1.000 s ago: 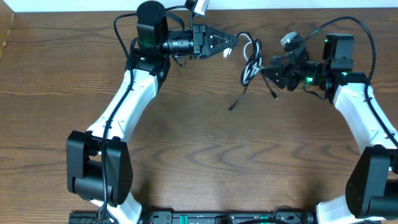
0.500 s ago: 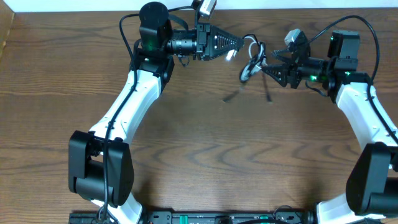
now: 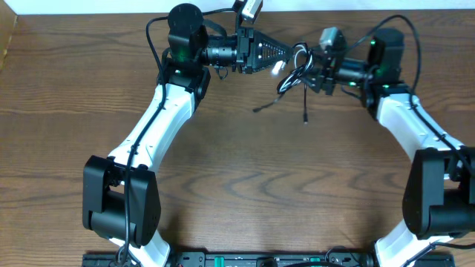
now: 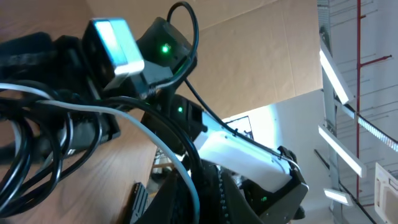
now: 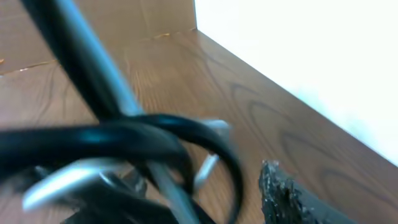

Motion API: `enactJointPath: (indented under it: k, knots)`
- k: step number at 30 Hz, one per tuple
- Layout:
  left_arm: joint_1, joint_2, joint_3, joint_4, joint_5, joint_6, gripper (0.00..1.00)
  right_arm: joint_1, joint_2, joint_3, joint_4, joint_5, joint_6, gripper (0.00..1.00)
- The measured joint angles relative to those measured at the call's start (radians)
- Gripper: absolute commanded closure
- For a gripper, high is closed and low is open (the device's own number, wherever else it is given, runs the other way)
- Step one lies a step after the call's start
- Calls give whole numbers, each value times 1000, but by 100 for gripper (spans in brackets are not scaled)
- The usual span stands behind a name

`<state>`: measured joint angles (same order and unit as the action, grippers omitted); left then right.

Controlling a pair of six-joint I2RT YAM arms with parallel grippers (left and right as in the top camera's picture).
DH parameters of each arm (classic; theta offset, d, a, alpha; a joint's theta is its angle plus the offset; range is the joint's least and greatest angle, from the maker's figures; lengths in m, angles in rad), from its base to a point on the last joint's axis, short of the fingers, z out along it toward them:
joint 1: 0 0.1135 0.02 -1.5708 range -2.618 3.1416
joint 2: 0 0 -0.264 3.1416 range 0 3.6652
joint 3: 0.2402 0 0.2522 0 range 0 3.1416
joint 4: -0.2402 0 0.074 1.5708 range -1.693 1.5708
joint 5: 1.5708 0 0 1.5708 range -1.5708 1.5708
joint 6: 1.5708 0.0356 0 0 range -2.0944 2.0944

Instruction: Untangle cables

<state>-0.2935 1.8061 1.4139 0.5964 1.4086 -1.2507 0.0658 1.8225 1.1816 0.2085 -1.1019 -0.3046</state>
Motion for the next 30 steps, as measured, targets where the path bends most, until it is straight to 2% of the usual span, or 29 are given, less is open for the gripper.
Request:
enactJointPath:
  k: [3,6,8,9,15,19,21,25,30]
  knots:
    - [0,0,0,1,0,-6,92,34,1,0,8,32,18,56]
    - [0,0,0,1,0,-7,92,45,1,0,11,60,35,82]
    - [0,0,0,1,0,-7,93,45,1,0,6,79,60,95]
    - [0,0,0,1,0,-7,93,43,2,0,1,84,69,98]
    - [5,0,0,-7,-6,30,93,13,1,1,-56,81,184,99]
    - [24,12,-2,-28,-36,101,92,-23,-6,7,-194,34,254,99]
    - [43,18,-4,-70,-69,157,93,-34,-7,13,-312,-2,241,99]
    - [80,18,-10,-216,-168,295,92,-31,-7,16,-518,-40,165,99]
    - [100,17,-10,-502,-418,529,92,-12,-4,13,-597,-23,103,99]
